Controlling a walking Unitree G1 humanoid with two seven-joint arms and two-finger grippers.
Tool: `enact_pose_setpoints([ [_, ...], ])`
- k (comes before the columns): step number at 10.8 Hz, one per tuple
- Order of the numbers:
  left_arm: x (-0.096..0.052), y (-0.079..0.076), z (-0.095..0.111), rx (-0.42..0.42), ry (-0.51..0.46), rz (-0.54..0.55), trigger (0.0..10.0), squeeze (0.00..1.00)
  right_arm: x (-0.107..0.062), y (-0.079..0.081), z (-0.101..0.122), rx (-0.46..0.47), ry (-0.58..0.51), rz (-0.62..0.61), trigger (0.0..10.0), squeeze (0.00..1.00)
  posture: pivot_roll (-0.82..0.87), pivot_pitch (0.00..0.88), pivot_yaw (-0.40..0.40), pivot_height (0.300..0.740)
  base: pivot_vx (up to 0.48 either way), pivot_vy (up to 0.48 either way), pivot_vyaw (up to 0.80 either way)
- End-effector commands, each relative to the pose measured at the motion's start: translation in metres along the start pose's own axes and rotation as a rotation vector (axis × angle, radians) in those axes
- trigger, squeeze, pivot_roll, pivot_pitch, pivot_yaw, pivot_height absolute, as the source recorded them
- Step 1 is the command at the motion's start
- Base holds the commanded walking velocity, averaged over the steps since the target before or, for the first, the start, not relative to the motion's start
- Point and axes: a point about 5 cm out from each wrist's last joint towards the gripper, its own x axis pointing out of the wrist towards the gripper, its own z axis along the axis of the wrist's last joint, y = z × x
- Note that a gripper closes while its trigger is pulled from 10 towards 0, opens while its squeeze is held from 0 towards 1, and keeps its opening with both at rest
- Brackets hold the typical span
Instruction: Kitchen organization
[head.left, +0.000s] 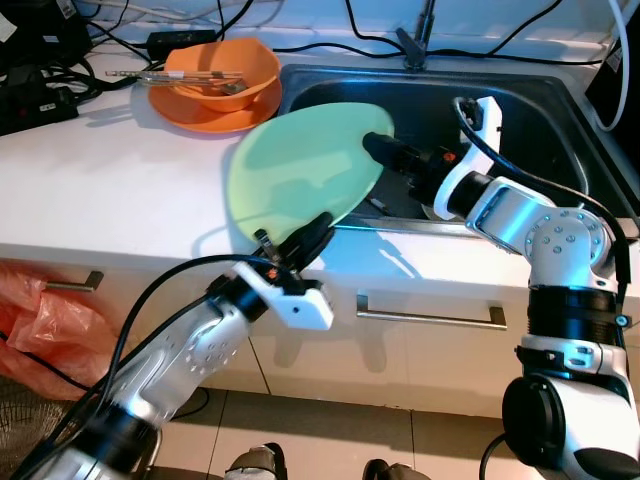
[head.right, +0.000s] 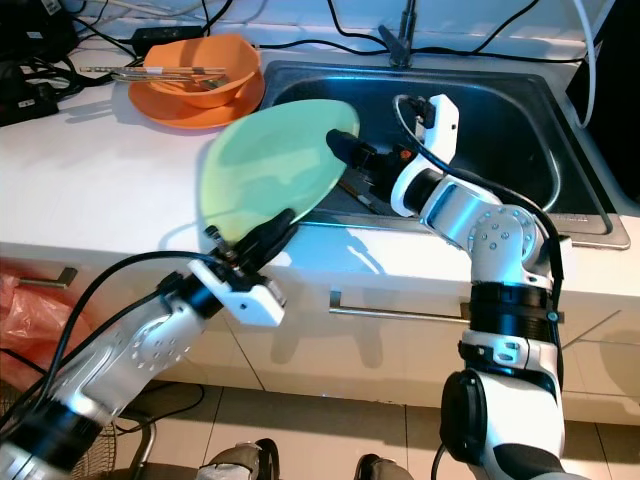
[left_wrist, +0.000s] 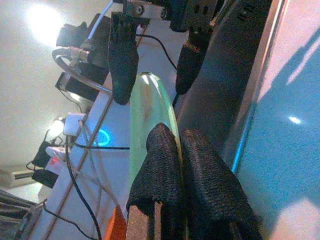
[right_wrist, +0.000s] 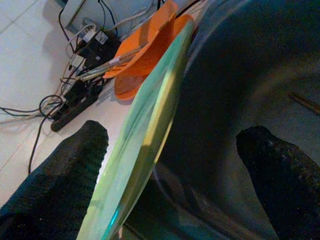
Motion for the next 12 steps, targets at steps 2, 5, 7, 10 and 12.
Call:
enact_pose_setpoints([
  [2, 0.006, 0.004, 0.004, 0.018, -0.038, 0.036, 0.0, 0.00, 0.005, 0.009, -0.001, -0.012, 0.032, 0.031, 10.0, 0.00, 0.08, 0.123, 0.008, 0.740, 0.000, 0.000, 0.00],
  [5, 0.009, 0.003, 0.004, 0.015, -0.046, 0.041, 0.0, 0.00, 0.010, 0.012, -0.004, -0.065, 0.102, 0.007, 10.0, 0.00, 0.07, 0.128, 0.003, 0.740, 0.000, 0.000, 0.00],
  [7, 0.009, 0.000, 0.005, 0.008, -0.051, 0.037, 0.0, 0.00, 0.017, 0.013, -0.002, -0.064, 0.107, -0.004, 2.5, 0.00, 0.07, 0.130, 0.001, 0.740, 0.000, 0.000, 0.00],
  [10, 0.007, -0.002, 0.007, 0.000, -0.051, 0.036, 0.0, 0.00, 0.019, 0.005, -0.004, -0.070, 0.104, -0.071, 0.0, 0.00, 0.07, 0.135, -0.004, 0.740, 0.000, 0.000, 0.00],
  [12, 0.008, -0.003, 0.009, -0.005, -0.056, 0.038, 0.0, 0.00, 0.019, -0.003, -0.002, -0.048, 0.119, -0.144, 0.0, 0.00, 0.07, 0.137, -0.012, 0.740, 0.000, 0.000, 0.00],
])
